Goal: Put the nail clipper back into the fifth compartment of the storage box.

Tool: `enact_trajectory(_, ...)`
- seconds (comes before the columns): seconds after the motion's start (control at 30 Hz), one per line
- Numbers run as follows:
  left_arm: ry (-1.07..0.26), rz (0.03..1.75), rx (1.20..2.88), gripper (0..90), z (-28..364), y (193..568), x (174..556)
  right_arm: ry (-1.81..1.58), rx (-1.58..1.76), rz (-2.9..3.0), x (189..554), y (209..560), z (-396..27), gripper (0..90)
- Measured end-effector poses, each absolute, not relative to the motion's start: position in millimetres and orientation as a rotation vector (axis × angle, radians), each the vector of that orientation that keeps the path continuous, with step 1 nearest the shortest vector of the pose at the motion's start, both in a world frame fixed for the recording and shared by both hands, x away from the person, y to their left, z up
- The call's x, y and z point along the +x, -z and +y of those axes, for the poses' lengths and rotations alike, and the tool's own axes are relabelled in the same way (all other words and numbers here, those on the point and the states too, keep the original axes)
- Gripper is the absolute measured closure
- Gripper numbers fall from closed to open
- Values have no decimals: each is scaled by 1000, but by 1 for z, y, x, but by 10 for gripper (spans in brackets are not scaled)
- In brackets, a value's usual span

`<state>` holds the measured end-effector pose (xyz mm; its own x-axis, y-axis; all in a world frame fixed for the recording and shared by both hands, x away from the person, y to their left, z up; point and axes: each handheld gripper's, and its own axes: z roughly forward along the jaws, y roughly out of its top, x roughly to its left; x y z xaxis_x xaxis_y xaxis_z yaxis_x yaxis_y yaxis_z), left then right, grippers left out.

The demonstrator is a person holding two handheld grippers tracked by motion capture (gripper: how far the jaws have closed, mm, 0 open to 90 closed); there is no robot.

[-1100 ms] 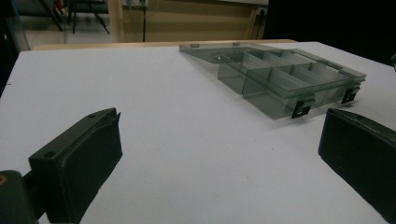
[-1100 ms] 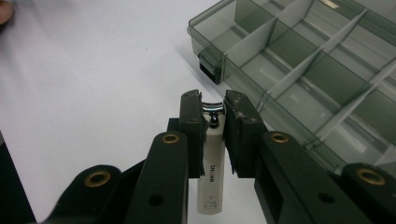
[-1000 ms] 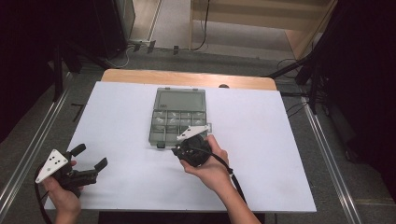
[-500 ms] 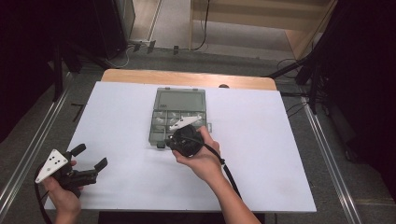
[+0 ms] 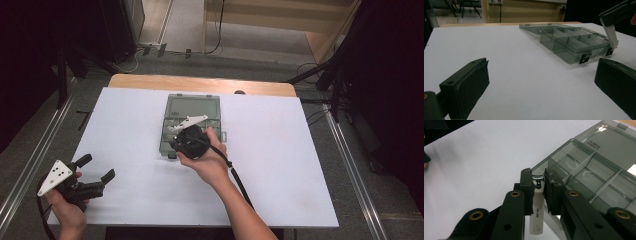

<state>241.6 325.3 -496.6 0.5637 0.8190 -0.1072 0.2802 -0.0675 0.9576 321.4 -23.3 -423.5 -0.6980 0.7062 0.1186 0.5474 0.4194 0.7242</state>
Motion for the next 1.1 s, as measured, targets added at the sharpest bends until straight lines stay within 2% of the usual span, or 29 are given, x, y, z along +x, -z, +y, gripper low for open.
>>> enact_trajectory(1.1, -570, 942, 1624, 0, 326, 497, 241, -1190, 1085, 2389, 354, 436, 5, 795)
